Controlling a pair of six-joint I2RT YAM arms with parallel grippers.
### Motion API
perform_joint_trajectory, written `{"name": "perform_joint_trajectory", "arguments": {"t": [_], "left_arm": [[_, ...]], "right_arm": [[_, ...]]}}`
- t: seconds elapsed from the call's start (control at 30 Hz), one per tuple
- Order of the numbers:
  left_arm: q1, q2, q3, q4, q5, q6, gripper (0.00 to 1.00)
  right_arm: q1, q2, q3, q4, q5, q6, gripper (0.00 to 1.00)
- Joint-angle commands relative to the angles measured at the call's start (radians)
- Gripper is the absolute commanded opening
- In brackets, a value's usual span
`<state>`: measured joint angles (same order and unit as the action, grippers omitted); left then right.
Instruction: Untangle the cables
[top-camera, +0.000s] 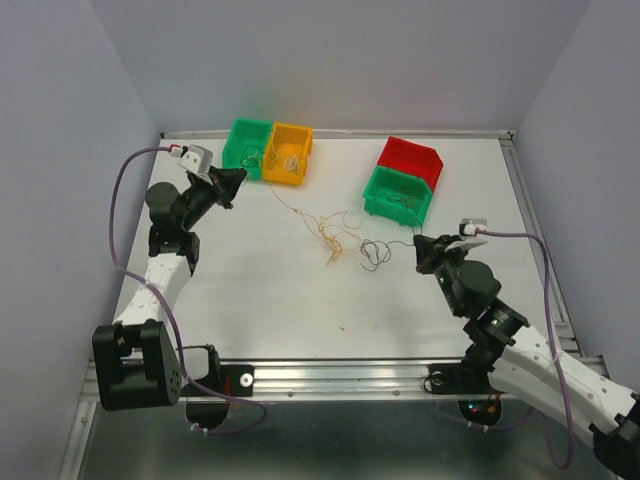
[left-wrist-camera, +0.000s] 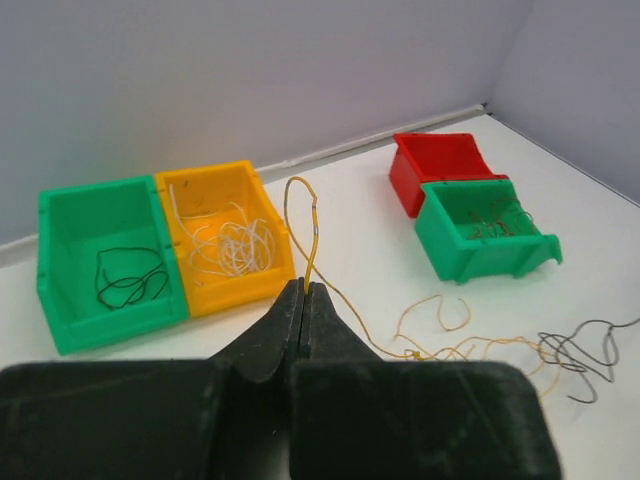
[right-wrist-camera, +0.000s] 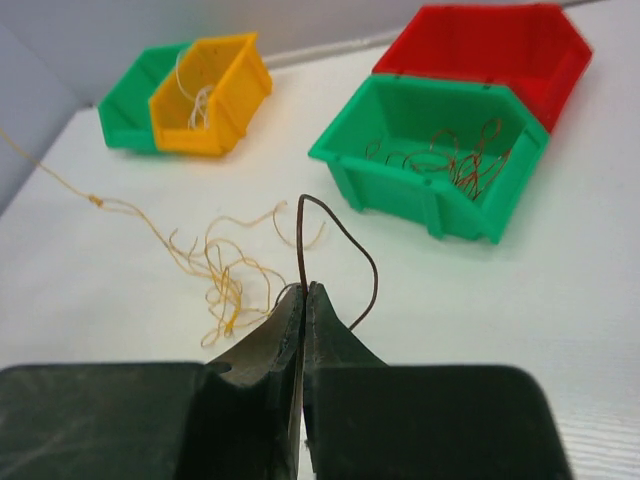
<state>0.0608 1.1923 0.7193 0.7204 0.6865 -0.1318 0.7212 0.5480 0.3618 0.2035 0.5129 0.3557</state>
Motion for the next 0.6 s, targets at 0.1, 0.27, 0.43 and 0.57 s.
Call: {"name": "perform_joint_trajectory", "arguments": {"t": [0.1,0.27,0.43,0.57], "left_arm": [[-0.148,0.055,0.077,-0.087,0.234,0.205,0.14],[-0.205,0.053,0.108,-0.216,0.199,0.325,0.11],[-0.205,0.015,0.121,-0.245,0.208,0.316,0.00],[-0.205,-0.039,0.173,-0.331,0.264,0.324,0.00]], "right_arm": [[0.004,0.210,0.124,0.028,-0.200,-0.006,0.01],[0.004,0.331,0.163,0.048,-0.224,-0.012,0.05],[0.004,0.487,0.224,0.052,-0.286,-0.041,0.41],[0.004,0.581,0.207,0.290,-0.420,-0.151,0.92]]}}
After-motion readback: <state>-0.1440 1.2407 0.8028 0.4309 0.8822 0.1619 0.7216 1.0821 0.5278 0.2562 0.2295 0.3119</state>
